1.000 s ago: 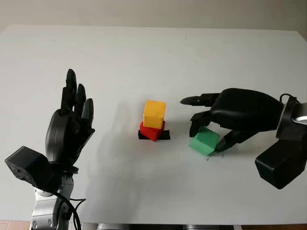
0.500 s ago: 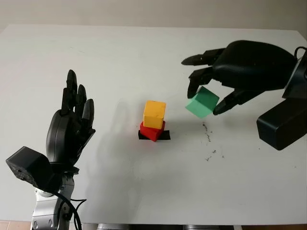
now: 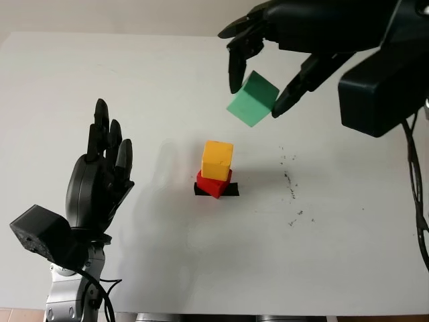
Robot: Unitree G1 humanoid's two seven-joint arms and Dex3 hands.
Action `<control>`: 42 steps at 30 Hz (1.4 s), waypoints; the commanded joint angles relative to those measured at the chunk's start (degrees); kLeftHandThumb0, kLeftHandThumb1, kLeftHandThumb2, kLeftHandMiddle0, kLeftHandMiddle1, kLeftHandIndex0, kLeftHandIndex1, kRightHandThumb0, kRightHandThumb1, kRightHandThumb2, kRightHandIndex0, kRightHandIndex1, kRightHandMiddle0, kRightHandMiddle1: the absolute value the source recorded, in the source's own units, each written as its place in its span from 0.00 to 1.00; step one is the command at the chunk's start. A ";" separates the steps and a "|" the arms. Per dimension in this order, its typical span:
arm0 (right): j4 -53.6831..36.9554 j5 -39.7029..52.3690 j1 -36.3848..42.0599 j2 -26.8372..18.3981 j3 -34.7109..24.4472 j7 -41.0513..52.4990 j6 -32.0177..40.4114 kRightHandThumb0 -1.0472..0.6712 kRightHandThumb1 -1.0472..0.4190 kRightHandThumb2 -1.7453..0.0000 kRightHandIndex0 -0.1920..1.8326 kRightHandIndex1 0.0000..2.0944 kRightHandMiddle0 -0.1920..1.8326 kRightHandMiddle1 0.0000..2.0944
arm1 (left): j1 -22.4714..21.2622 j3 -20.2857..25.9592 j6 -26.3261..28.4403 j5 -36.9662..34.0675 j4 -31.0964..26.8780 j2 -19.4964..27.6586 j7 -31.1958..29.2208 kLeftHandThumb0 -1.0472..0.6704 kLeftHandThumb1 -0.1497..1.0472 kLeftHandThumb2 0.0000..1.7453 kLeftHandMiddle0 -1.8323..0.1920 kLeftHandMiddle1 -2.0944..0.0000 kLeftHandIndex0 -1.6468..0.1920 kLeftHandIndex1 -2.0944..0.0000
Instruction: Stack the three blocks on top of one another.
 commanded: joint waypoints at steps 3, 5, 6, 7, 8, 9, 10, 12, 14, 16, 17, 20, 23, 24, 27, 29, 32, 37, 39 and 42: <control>1.88 1.11 -4.27 2.40 1.48 3.14 1.51 0.35 0.14 0.97 0.26 0.03 0.41 0.59 | 0.85 -0.26 -0.10 0.21 -1.22 -0.48 0.55 0.22 1.00 0.32 1.00 1.00 1.00 1.00; 3.36 1.81 -4.97 3.43 1.94 4.57 0.93 0.36 0.13 0.96 0.26 0.02 0.39 0.60 | 1.05 -0.41 -0.45 0.53 -1.23 -0.51 0.69 0.23 1.00 0.32 1.00 1.00 1.00 1.00; 4.12 1.92 -5.21 3.96 2.25 4.93 0.24 0.36 0.12 0.97 0.26 0.02 0.39 0.61 | 1.12 -0.47 -0.64 0.72 -1.11 -0.45 0.69 0.23 1.00 0.32 1.00 1.00 1.00 1.00; 4.67 1.97 -5.37 4.30 2.42 5.15 -0.28 0.36 0.12 0.97 0.26 0.03 0.39 0.61 | 1.17 -0.53 -0.71 0.87 -1.06 -0.40 0.72 0.23 1.00 0.32 1.00 1.00 1.00 1.00; 5.15 1.62 -5.59 4.69 2.90 5.54 -0.50 0.35 0.12 0.97 0.26 0.03 0.38 0.62 | 1.30 -0.59 -0.53 0.92 -1.23 -0.46 0.88 0.23 1.00 0.32 1.00 1.00 1.00 1.00; 5.52 1.38 -5.77 4.94 3.22 5.84 -0.66 0.35 0.11 0.96 0.25 0.02 0.38 0.62 | 1.39 -0.65 -0.38 0.97 -1.38 -0.53 1.03 0.22 1.00 0.32 1.00 0.99 1.00 1.00; 5.81 1.02 -5.87 5.20 3.69 6.16 -0.82 0.35 0.11 0.96 0.25 0.02 0.37 0.62 | 1.45 -0.66 -0.67 0.88 -1.25 -0.49 0.84 0.22 1.00 0.32 1.00 0.99 1.00 1.00; 6.28 0.36 -5.91 5.68 4.52 6.85 -0.98 0.35 0.11 0.97 0.25 0.02 0.37 0.63 | 1.57 -0.68 -0.76 0.82 -1.23 -0.34 0.63 0.23 1.00 0.32 1.00 1.00 1.00 1.00; 6.50 -0.14 -5.74 6.08 5.11 7.22 -0.72 0.35 0.11 0.97 0.25 0.02 0.36 0.64 | 1.65 -0.67 -0.59 0.87 -1.39 -0.41 0.83 0.22 1.00 0.32 1.00 0.99 1.00 1.00; 6.84 -0.40 -5.57 6.26 5.49 7.19 -1.41 0.35 0.11 0.97 0.25 0.02 0.36 0.65 | 1.77 -0.75 -0.35 1.22 -1.60 -0.41 1.15 0.22 1.00 0.32 1.00 0.99 1.00 1.00; 7.07 -0.67 -5.48 6.36 5.78 7.09 -1.95 0.35 0.11 0.97 0.25 0.02 0.35 0.65 | 1.80 -0.82 -0.57 1.39 -1.51 -0.39 1.14 0.22 1.00 0.32 1.00 0.99 1.00 1.00; 7.74 -1.42 -5.14 6.72 6.42 6.55 -3.55 0.35 0.11 0.97 0.24 0.02 0.35 0.67 | 1.84 -0.87 -1.18 1.10 -1.18 -0.41 0.56 0.22 1.00 0.32 1.00 1.00 1.00 1.00; 8.54 -1.66 -4.92 7.04 6.81 6.15 -5.38 0.35 0.11 0.97 0.24 0.02 0.34 0.70 | 1.84 -0.89 -1.24 1.22 -0.98 -0.45 0.47 0.22 1.00 0.32 1.00 1.00 1.00 1.00; 8.74 -1.73 -4.90 7.11 6.90 6.05 -5.69 0.35 0.11 0.97 0.24 0.02 0.34 0.70 | 1.85 -0.90 -1.23 1.28 -0.96 -0.47 0.52 0.22 1.00 0.32 1.00 1.00 1.00 1.00; 8.69 -1.81 -4.59 7.45 7.16 6.26 -5.51 0.36 0.11 0.97 0.23 0.02 0.33 0.71 | 1.83 -1.01 -1.32 1.43 -0.96 -0.61 0.69 0.22 1.00 0.32 1.00 0.99 1.00 1.00; 8.85 -1.67 -4.47 7.54 7.27 6.30 -6.08 0.37 0.11 0.97 0.23 0.02 0.32 0.71 | 1.80 -1.02 -1.54 1.26 -0.79 -0.56 0.42 0.22 1.00 0.32 1.00 1.00 1.00 1.00; 9.73 -1.43 -4.69 7.83 7.42 6.39 -7.21 0.36 0.10 0.97 0.23 0.02 0.31 0.71 | 1.93 -1.16 -0.88 1.59 -1.29 -0.71 0.95 0.22 1.00 0.32 1.00 1.00 1.00 1.00; 10.94 -1.25 -5.24 8.96 7.59 6.45 -7.56 0.37 0.10 0.97 0.22 0.02 0.30 0.71 | 1.92 -1.36 -1.48 1.90 -1.06 -0.80 1.08 0.22 1.00 0.32 1.00 1.00 1.00 1.00; 11.25 -1.05 -5.43 9.43 7.67 6.57 -8.00 0.37 0.10 0.97 0.22 0.02 0.29 0.72 | 2.00 -1.44 -1.46 2.21 -1.15 -0.80 1.16 0.22 1.00 0.33 1.00 1.00 1.00 1.00; 11.85 -1.35 -5.83 9.89 8.12 7.08 -8.63 0.38 0.09 0.97 0.22 0.02 0.28 0.71 | 2.17 -1.53 -1.58 2.42 -1.39 -1.06 1.43 0.22 1.00 0.33 1.00 0.99 1.00 1.00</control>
